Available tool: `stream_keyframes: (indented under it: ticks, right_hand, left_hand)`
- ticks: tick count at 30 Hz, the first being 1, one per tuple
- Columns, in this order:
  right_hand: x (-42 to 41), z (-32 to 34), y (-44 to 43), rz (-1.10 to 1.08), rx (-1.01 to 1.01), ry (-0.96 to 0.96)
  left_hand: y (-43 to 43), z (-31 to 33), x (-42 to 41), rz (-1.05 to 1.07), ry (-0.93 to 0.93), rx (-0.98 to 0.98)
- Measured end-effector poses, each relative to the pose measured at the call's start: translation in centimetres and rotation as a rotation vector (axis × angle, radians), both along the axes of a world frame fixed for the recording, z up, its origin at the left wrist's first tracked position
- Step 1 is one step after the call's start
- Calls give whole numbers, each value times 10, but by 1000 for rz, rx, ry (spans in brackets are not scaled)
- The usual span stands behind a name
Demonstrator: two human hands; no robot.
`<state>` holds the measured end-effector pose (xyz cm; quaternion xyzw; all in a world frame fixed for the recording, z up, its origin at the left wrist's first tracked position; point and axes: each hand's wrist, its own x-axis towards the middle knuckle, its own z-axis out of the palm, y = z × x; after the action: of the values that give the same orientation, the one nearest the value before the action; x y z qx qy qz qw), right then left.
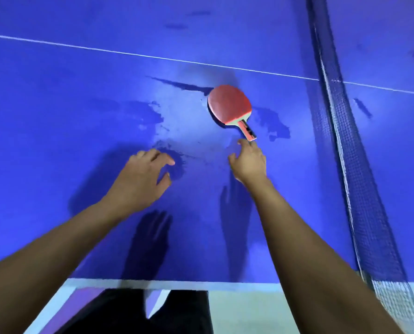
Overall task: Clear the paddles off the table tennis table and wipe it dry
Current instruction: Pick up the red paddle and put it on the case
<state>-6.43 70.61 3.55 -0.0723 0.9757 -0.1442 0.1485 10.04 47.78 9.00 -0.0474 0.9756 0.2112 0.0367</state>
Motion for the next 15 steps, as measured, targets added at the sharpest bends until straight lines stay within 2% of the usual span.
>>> stream_keyframes:
  ticks: [5,10,15]
  right_hand:
    - [-73,-26,1,30,86,69]
    - [-113,-57,8,70,245,50]
    - [-121,-78,8,57,220,112]
  left_hand:
    - [23,-22,-16,98,-30,-32]
    - [42,-27,-18,157,-79,-49]
    - [38,-31,-11,209,-125,-33]
